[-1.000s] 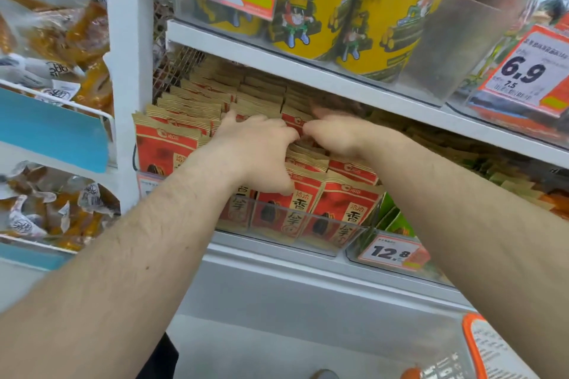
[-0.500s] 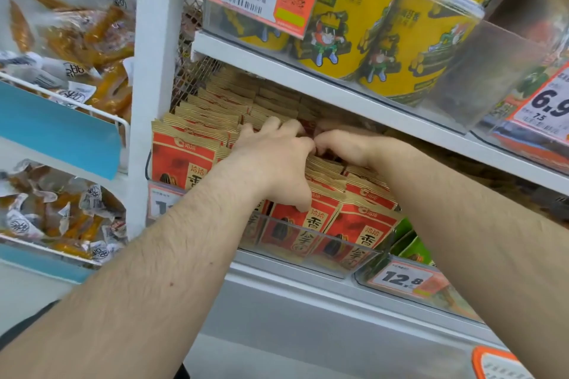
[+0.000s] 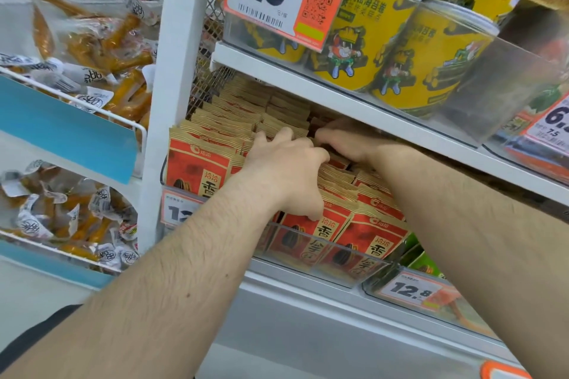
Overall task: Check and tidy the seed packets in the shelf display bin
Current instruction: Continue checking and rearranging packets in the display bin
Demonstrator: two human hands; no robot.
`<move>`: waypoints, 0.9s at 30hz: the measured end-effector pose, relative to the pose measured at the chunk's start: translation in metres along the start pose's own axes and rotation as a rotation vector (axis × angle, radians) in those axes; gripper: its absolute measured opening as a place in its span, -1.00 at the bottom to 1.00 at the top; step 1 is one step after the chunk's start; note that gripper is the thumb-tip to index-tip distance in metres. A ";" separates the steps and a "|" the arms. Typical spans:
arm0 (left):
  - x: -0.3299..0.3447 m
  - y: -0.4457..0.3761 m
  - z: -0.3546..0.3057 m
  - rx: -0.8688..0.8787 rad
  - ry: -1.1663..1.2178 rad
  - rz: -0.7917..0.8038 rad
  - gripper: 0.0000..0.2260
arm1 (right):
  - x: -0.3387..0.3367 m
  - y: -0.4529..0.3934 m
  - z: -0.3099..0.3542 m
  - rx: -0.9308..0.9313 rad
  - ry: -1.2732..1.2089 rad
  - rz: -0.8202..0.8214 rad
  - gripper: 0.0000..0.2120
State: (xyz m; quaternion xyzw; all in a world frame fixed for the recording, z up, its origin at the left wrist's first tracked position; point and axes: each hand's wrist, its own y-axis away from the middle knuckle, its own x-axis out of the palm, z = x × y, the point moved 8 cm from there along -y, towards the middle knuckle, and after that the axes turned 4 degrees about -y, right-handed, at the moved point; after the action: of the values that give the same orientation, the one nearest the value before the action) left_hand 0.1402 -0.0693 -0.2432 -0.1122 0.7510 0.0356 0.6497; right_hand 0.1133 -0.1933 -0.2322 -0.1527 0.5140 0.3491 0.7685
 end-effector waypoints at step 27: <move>-0.001 0.004 -0.001 0.019 0.001 -0.054 -0.32 | 0.007 -0.037 0.002 -0.041 0.022 0.027 -0.68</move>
State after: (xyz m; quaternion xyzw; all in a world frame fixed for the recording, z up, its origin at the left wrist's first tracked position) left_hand 0.1387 -0.0653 -0.2426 -0.1262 0.7484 0.0110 0.6510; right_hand 0.1418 -0.2155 -0.2427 -0.1654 0.5172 0.3682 0.7547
